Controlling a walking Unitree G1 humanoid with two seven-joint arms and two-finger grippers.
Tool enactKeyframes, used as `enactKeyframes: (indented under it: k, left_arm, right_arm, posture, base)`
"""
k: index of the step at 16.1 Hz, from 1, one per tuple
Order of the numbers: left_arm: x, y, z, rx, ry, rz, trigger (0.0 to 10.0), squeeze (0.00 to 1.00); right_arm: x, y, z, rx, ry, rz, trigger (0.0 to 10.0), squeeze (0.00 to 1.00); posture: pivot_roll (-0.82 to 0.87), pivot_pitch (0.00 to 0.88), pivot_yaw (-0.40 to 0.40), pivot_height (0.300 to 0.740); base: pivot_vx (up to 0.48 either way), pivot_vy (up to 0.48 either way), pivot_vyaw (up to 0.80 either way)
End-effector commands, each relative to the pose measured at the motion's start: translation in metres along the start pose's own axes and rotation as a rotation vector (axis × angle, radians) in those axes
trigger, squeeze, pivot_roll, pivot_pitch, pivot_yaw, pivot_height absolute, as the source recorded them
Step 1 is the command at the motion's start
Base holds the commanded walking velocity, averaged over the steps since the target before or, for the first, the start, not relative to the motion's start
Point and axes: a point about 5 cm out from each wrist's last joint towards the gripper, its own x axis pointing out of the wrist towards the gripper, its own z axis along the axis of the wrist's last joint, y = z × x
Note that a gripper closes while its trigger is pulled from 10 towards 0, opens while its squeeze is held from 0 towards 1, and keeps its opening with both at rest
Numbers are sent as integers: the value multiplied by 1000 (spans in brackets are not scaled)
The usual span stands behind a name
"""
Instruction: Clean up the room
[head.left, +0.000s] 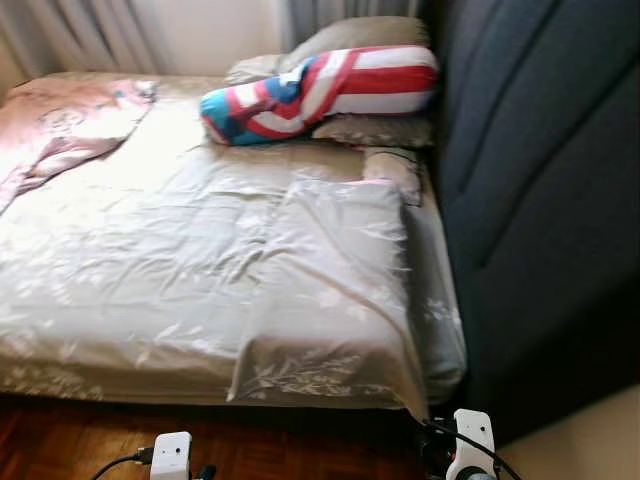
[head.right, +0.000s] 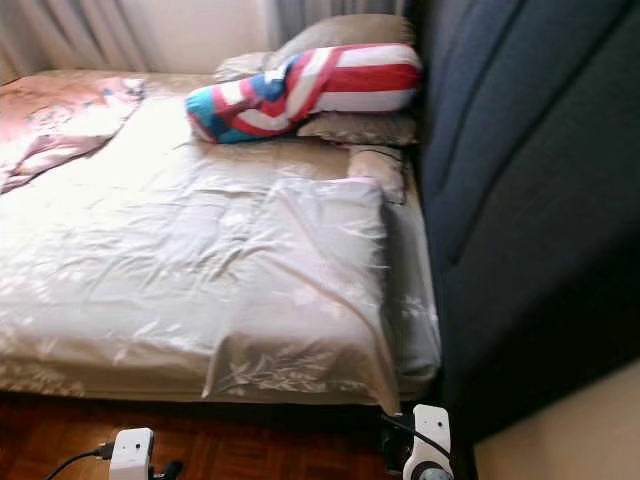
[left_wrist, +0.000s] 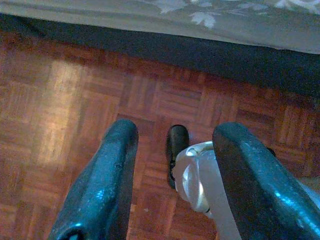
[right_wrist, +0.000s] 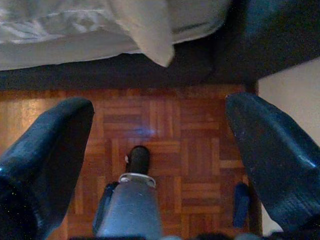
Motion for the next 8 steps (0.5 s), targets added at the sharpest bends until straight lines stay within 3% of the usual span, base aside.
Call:
enactKeyframes:
  k: [1,4,8]
  left_arm:
    - [-3,1,-8,-3,27,-2,10000,0]
    - [-3,2,-8,3,26,-1,10000,0]
    - [-3,2,-7,6,19,-8,10000,0]
  right_arm:
    - [0,1,-2,20,4,-4,10000,0]
    - [0,2,-2,20,5,-3,10000,0]
    - [0,1,-2,22,5,-6,10000,0]
  posture:
    - [85,95,-43,740]
    - [84,99,-41,740]
    - [84,103,-42,740]
  base:
    - [0,341,0]
    - [0,286,0]
    - [0,0,0]
